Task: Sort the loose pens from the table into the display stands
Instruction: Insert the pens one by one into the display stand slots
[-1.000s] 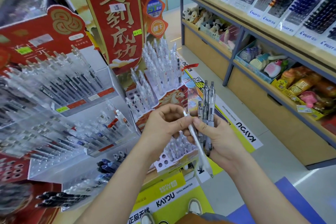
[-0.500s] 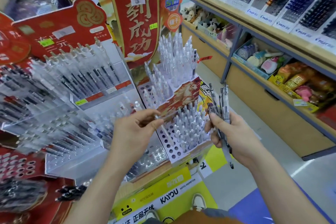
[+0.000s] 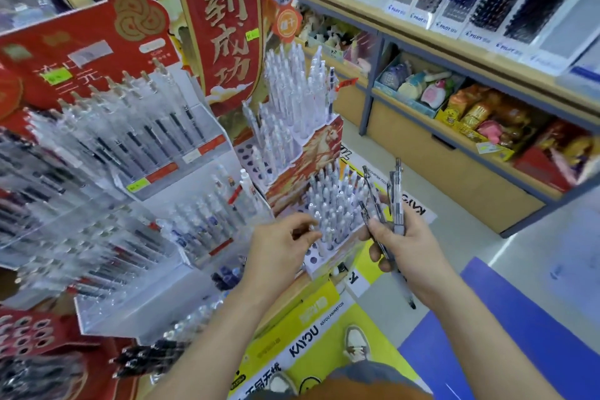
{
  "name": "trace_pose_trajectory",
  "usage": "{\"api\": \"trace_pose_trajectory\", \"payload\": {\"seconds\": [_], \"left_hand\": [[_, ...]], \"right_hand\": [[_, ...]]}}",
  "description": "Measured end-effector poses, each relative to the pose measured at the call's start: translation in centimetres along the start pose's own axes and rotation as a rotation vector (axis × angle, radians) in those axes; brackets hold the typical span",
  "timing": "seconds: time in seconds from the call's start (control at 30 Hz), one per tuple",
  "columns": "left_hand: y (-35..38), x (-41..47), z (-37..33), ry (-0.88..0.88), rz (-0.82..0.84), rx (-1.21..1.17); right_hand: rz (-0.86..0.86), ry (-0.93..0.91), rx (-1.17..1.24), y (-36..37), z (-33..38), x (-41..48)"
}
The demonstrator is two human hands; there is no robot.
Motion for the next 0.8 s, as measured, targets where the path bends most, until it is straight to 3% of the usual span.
{"api": "trace_pose_trajectory", "payload": {"seconds": [0.23,0.5,0.67,0.8], "left_hand": [[0.2,0.8,0.4,0.028,0.015,0.024],[0.9,0.8,1.2,0.053,0.072,0.068],[2.2,0.4,1.1,0.156,0.209,0.221],[2.7,0.5,1.2,0.181,0.215,0.299]], "right_hand": [[0.005,-0.016,-0.138,-0.2,-0.7,-1.1],[0.031,-0.199,-0.369,0.2,1.1,-1.6],[0.044,-0.045,-0.22,0.1,0.1,-1.1],[0.042,0.059,-0.12,0.2,-0.1,-1.1]]}}
Point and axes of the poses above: each hand's wrist, its own x-axis towards the middle knuckle, its own y-axis out of the palm, z = x × y, the point moved 5 cm from there along x, towards the middle knuckle
